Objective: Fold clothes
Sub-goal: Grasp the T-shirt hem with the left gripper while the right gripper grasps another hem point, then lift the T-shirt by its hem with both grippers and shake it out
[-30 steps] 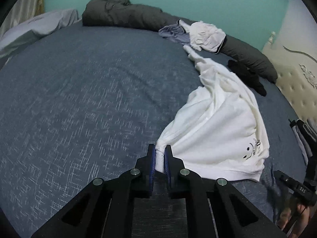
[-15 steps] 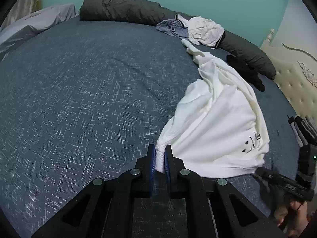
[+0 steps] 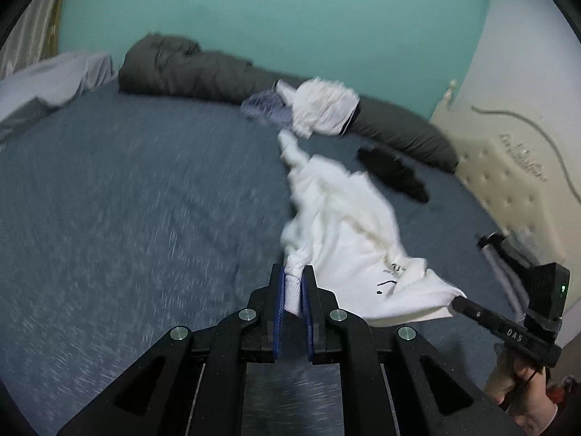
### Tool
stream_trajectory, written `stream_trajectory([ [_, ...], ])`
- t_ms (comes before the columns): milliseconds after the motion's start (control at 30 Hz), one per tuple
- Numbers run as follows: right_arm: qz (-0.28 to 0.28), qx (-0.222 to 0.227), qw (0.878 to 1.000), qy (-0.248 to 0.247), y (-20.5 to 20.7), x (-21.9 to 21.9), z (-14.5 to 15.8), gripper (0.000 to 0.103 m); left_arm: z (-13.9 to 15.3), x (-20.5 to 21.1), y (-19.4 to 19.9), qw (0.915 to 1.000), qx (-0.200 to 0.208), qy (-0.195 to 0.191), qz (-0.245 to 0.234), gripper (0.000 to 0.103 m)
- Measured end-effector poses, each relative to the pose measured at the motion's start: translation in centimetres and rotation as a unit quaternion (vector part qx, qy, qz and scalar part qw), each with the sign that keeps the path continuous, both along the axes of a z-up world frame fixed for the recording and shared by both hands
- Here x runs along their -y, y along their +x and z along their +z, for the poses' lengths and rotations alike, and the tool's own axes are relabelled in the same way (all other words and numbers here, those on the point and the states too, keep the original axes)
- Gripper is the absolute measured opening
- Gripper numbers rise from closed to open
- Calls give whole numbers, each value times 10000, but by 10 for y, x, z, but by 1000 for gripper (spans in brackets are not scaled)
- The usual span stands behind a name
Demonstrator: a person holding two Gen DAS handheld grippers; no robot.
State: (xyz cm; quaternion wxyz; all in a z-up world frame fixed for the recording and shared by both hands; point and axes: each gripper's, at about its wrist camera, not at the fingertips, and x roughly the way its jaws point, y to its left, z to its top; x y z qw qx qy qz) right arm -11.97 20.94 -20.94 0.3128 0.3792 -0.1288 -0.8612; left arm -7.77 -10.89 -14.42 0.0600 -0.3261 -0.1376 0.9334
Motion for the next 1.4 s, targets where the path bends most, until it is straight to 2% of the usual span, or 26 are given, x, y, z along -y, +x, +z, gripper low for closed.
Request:
stream_trajectory([
  [133,11,-533,9986,22,10,-9,71,4,62,-11,14,9991,-400,-3,-104,9],
  [300,44,-1178,9930,60,19,-21,168,4,146,-31,29,9953,-909,-221,-239,9],
  [500,-26,-1549,9879,102,28,-36,247,4,227,-37,37,9911,-1247,-258,-389,9],
  [800,-100,-2034,9790,49,48,-55,349,4,320,-40,64,9835,-1720,-347,-451,9],
  [933,-105,-2172,9761,-49,58,-54,379,4,354,-44,80,9789,-1934,-433,-503,9],
  [1067,-200,-2186,9746,-433,64,-59,404,4,385,-46,96,9739,-2141,-577,-487,9],
  [1167,-222,-2300,9709,-632,74,-56,421,4,400,-44,105,9725,-2203,-594,-465,9],
  [1400,-234,-2416,9660,-885,90,-48,439,4,418,-45,122,9701,-2288,-700,-416,9],
])
